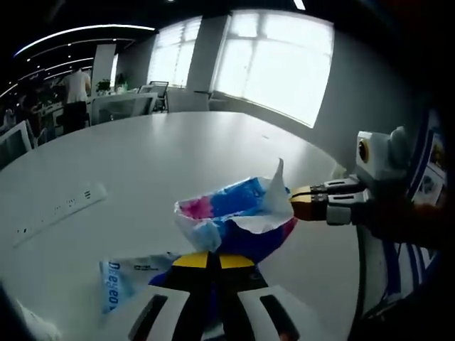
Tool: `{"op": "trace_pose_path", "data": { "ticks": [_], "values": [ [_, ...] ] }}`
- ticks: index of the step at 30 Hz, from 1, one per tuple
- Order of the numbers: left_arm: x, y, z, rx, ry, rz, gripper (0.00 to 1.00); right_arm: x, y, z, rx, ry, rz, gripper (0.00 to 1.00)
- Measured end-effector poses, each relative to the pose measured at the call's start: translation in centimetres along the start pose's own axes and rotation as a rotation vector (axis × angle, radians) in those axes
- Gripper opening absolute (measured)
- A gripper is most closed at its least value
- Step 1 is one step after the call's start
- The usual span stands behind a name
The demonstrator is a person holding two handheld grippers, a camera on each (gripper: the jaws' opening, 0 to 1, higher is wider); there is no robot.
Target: Arrange the tabletop items into an orderly group along one side of the table until the central work area is clear of visible clutter.
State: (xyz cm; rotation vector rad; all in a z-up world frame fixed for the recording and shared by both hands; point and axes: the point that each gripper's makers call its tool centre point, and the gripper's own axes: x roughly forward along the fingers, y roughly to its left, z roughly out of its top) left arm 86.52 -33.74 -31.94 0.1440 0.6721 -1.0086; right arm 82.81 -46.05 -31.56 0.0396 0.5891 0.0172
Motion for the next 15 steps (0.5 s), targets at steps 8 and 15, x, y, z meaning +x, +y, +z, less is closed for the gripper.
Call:
{"op": "trace_pose_path", "data": {
  "ticks": [8,15],
  "values": [
    [1.3,-0.4,0.9,-0.024,-0.002,-0.015,0.00,0.7,-1.5,1.1,-0.075,0.021,-0.001,0.00],
    [3.0,-0.7,1.0,-0.036,0.019,-0.022,0.00,1.9,-3.1,0.2,-0.068,0.031,-0.027,0.00]
  ]
}}
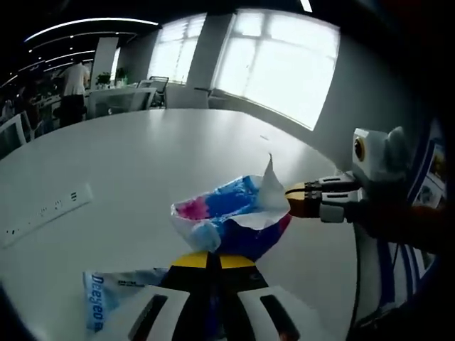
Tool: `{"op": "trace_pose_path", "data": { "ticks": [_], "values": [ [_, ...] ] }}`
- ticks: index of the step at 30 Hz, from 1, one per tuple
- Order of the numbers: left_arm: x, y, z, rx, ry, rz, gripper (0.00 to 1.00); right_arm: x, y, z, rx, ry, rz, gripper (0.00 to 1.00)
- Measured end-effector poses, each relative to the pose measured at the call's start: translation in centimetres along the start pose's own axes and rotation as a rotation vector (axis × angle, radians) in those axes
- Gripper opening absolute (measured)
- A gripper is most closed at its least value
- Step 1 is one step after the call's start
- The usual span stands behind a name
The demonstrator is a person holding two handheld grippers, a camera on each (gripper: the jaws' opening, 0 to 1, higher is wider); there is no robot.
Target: Arrange the tabletop items into an orderly group along one side of the table until the central work area is clear of visible clutter.
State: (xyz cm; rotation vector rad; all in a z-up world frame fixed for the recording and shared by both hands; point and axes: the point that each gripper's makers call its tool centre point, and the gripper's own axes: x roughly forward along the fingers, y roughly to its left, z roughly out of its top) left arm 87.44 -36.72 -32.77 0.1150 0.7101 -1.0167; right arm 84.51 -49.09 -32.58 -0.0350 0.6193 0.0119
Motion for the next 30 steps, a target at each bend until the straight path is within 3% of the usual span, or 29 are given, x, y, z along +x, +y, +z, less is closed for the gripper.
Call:
{"op": "trace_pose_path", "data": {
  "ticks": [15,30],
  "values": [
    [3.8,-1.1,-0.5,-0.008,0.033,-0.032,0.00,2.0,-3.2,-1.8,-0.060,0.032,-0.085,0.00],
    [6.3,-1.4,-1.7,0.009,0.117,-0.093,0.03,3.9,-4.4,-3.6,-0.067,0.078,-0.103,0.00]
  ]
}}
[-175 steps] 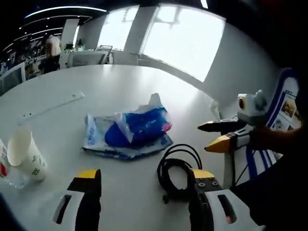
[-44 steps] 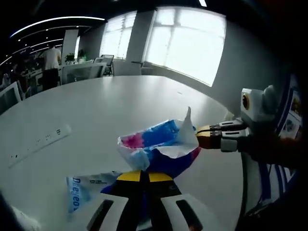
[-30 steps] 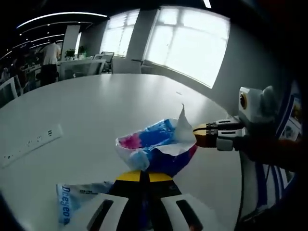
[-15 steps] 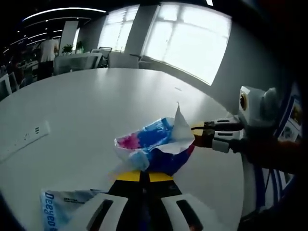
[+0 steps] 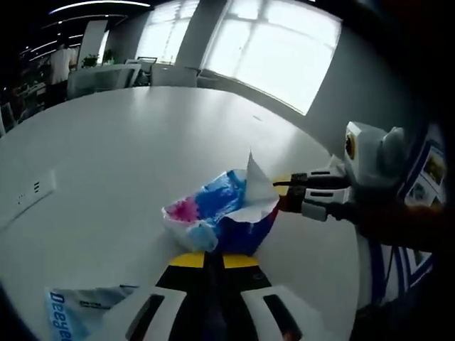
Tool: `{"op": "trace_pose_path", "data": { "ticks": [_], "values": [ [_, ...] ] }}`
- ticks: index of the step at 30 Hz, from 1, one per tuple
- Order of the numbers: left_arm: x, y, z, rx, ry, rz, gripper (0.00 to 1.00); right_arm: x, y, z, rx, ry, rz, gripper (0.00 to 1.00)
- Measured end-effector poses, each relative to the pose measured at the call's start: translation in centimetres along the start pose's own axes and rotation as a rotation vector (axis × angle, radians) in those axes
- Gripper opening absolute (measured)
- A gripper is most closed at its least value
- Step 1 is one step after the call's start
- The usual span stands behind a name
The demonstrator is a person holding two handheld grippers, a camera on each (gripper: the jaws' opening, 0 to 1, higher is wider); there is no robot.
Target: Arrange the tabletop items into an orderly group along one side of the table until the central work area is clear of visible clutter.
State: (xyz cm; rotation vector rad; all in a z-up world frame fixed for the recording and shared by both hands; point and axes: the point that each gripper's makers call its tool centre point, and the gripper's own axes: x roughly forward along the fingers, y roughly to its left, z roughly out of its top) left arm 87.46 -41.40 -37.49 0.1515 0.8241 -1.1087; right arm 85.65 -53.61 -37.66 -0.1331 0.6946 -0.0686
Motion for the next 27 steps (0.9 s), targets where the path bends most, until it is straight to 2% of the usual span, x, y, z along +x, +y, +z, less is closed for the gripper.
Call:
{"op": "trace_pose_path", "data": {
  "ticks": [5,13,27],
  "values": [
    [0.5,-0.2,-0.3,0.014,0.028,-0.014,0.04,0.3,-0.1,-0.5,-0.003,0.014,-0.007,0.00],
    [0.8,0.5,-1.0,0.007,0.038,0.019,0.04,0.7,0.0,-1.1,-0.023,0.032,-0.003,0.01],
    [1.1,0.3,-2.0,-0.005,0.074,-0.001,0.08,0.3,0.0,-1.5,-0.022,0.048,-0.014,0.04]
  ]
}}
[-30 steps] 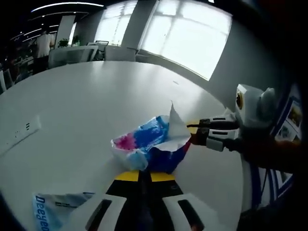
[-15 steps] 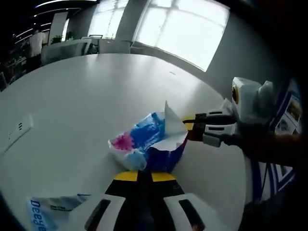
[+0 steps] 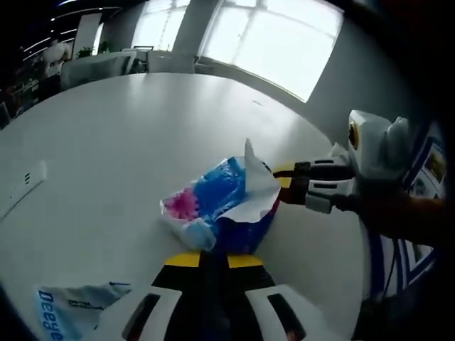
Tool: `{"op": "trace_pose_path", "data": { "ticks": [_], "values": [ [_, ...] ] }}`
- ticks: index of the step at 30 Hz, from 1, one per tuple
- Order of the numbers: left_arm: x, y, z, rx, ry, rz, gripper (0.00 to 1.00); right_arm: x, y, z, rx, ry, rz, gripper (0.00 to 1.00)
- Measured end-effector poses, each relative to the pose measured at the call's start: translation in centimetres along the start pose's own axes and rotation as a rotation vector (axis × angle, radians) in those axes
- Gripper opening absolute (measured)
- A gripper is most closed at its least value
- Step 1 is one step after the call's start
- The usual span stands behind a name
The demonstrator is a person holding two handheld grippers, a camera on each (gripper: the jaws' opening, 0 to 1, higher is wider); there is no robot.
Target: Arrange the tabletop items into an orderly group along one side of the table until the central work area is clear of visible clutter.
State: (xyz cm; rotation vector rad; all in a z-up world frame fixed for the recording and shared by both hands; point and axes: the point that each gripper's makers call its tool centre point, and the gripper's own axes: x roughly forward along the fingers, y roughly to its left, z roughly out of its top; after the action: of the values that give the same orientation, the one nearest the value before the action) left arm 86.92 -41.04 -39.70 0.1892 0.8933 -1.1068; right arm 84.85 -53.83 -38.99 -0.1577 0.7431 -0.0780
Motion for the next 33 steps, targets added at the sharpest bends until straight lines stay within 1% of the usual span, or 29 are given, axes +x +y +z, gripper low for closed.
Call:
{"op": "trace_pose_path", "data": {
  "ticks": [4,6,8,11,15,17,20,22,24,27,28,31,33],
  "values": [
    [0.0,0.0,0.1,-0.005,0.002,-0.004,0.10,-0.3,0.0,0.0,0.014,-0.001,-0.004,0.09],
    [0.0,-0.1,0.0,0.005,0.000,-0.012,0.14,-0.5,0.0,0.0,0.020,-0.004,-0.003,0.11],
    [-0.1,0.1,0.0,0.017,-0.004,0.001,0.18,-0.7,0.1,0.1,0.025,-0.006,-0.003,0.14],
    [-0.3,0.1,0.0,0.020,-0.012,0.000,0.23,-1.1,0.1,0.1,0.050,-0.011,-0.002,0.18],
    [-0.5,0.2,0.0,0.028,-0.016,0.003,0.27,-1.4,0.2,0.0,0.066,-0.017,-0.001,0.24],
    [-0.6,0.4,0.0,0.032,-0.019,0.009,0.31,-1.6,0.2,0.0,0.093,-0.023,-0.001,0.27],
    [-1.2,0.4,0.2,0.048,-0.036,0.014,0.35,-2.0,0.3,0.1,0.123,-0.035,0.001,0.32],
    [-1.7,0.6,0.6,0.066,-0.057,0.033,0.36,-2.3,0.5,0.1,0.133,-0.040,0.003,0.36],
    [-2.1,0.5,0.7,0.065,-0.059,0.027,0.40,-2.9,1.0,0.4,0.147,-0.049,0.008,0.40],
    [-2.5,0.8,0.8,0.080,-0.069,0.042,0.44,-3.3,1.3,0.6,0.155,-0.060,0.013,0.46],
    [-3.1,0.8,0.9,0.078,-0.073,0.044,0.46,-3.5,1.4,0.6,0.159,-0.061,0.015,0.48],
    [-3.9,1.5,0.6,0.086,-0.078,0.056,0.49,-4.1,1.8,0.9,0.179,-0.076,0.024,0.53],
    [-4.6,2.0,0.2,0.081,-0.075,0.063,0.52,-4.3,2.1,0.9,0.190,-0.077,0.029,0.59]
  ]
}}
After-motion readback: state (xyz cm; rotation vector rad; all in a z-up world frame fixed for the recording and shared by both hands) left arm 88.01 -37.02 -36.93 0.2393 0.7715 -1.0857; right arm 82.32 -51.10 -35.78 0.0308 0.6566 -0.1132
